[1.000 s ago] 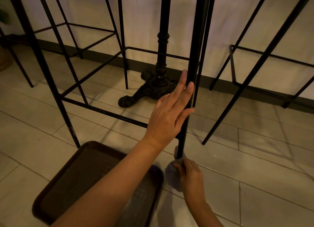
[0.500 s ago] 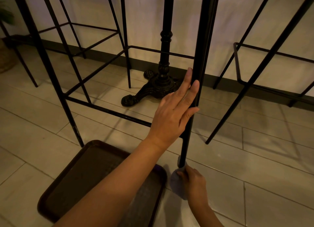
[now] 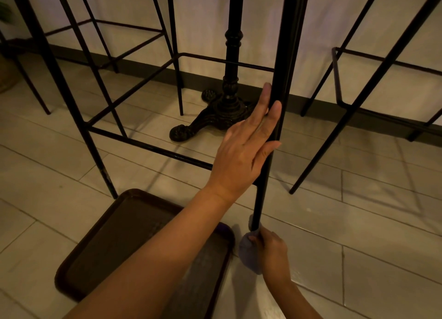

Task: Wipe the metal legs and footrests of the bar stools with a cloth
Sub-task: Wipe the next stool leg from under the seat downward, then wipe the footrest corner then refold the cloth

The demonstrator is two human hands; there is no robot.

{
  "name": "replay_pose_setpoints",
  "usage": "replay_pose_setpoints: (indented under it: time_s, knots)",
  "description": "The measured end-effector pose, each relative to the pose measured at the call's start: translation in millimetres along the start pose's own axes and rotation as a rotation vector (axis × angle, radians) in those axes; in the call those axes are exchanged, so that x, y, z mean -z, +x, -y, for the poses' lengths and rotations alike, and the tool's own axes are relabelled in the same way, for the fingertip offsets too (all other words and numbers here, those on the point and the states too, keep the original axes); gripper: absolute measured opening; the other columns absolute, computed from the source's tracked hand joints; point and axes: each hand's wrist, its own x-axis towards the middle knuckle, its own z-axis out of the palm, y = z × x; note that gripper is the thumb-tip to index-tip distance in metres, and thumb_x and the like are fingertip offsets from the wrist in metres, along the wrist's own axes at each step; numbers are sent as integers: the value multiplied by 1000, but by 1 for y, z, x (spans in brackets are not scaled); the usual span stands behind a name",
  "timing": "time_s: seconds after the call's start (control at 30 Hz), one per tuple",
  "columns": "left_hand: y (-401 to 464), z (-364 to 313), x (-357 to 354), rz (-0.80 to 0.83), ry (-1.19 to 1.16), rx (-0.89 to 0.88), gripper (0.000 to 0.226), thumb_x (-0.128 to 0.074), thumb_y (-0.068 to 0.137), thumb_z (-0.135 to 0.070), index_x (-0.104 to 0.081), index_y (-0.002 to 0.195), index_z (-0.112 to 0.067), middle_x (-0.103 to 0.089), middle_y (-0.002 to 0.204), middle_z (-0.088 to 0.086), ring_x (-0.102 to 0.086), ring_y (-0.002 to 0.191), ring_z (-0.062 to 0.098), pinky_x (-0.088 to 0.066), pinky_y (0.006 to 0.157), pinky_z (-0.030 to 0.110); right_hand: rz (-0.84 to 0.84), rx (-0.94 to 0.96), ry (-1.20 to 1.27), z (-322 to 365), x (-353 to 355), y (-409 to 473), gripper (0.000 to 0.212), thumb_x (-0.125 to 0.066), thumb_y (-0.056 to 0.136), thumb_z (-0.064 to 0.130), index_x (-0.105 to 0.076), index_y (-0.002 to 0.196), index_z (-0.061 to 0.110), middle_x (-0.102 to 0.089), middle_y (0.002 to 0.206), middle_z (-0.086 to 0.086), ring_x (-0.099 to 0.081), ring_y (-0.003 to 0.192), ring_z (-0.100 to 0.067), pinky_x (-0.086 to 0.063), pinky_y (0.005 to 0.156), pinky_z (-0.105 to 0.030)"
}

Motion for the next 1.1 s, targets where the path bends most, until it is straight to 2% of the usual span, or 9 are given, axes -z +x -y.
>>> replay_pose_setpoints:
  time_s: [0.17, 0.3, 0.4, 0.53, 0.67, 0.77, 0.9, 0.97, 1.1]
  knots:
    - [-2, 0, 5, 19, 49, 7, 59, -26, 99, -38, 18, 137, -42, 23, 146, -25, -38, 123, -2, -27, 98, 13, 63, -42, -79, 4, 6, -3, 11, -52, 86, 26, -62, 91, 24, -64, 81, 4, -60, 75, -14, -48, 68, -25]
    - [-6, 8, 12, -7, 87, 19, 55, -29, 99, -34, 7, 140, -41, 13, 150, -21, -26, 134, -2, -27, 107, 17, -55, 28, -148, 10, 8, -7, 7, -68, 75, 17, -63, 77, 20, -62, 66, 7, -49, 54, 0, -31, 55, -1]
    - [-14, 16, 22, -59, 105, 91, 53, -35, 98, -28, -7, 142, -33, -1, 153, -12, -18, 136, -2, -30, 109, 26, -61, -4, -170, 22, 26, -14, 9, -65, 78, 15, -63, 69, 15, -66, 67, 1, -53, 52, -7, -25, 45, 0]
    - [-32, 21, 32, -62, 139, 194, 49, -41, 96, -24, -23, 141, -19, -19, 152, 9, -29, 132, 8, -32, 107, 24, -96, 14, -108, 35, 42, -20, 15, -58, 88, 9, -66, 76, 6, -68, 71, -7, -61, 61, -16, -33, 49, -2]
    - [-49, 22, 35, -52, 134, 247, 46, -44, 95, -23, -31, 139, -17, -28, 150, 8, -37, 129, 17, -28, 108, 19, -165, 124, -47, 52, 57, -31, 9, -69, 77, -1, -66, 70, 4, -61, 58, -2, -41, 47, 5, -41, 57, -2]
    - [-59, 19, 34, -47, 107, 304, 41, -41, 95, -30, -43, 134, -17, -46, 139, 5, -40, 126, 19, -31, 107, 22, -158, 124, -4, 70, 71, -35, 7, -66, 82, 8, -69, 89, 9, -68, 76, -4, -47, 58, 6, -38, 59, -5]
    - [-71, 5, 36, -58, -9, 383, 32, -49, 91, -32, -65, 110, -13, -65, 101, 3, -53, 98, 4, -45, 83, 18, -232, 212, 16, 103, 87, -35, 22, -70, 80, 13, -67, 101, 9, -66, 83, 0, -51, 68, 1, -39, 64, -6]
    - [-73, -7, 40, 32, -196, 484, 20, -55, 89, -27, -69, 99, -17, -64, 88, -7, -55, 85, -4, -44, 70, 10, -241, 223, 58, 118, 95, -34, 29, -69, 80, 16, -65, 108, 10, -65, 86, 1, -53, 71, -1, -43, 64, -9]
    - [-71, -26, 44, 347, -510, 725, 14, -61, 84, -30, -66, 95, -22, -66, 90, -4, -61, 89, 11, -53, 78, 33, -178, 240, 170, 137, 104, -37, 49, -68, 80, 19, -52, 126, 16, -56, 100, 13, -58, 90, -8, -49, 74, -16]
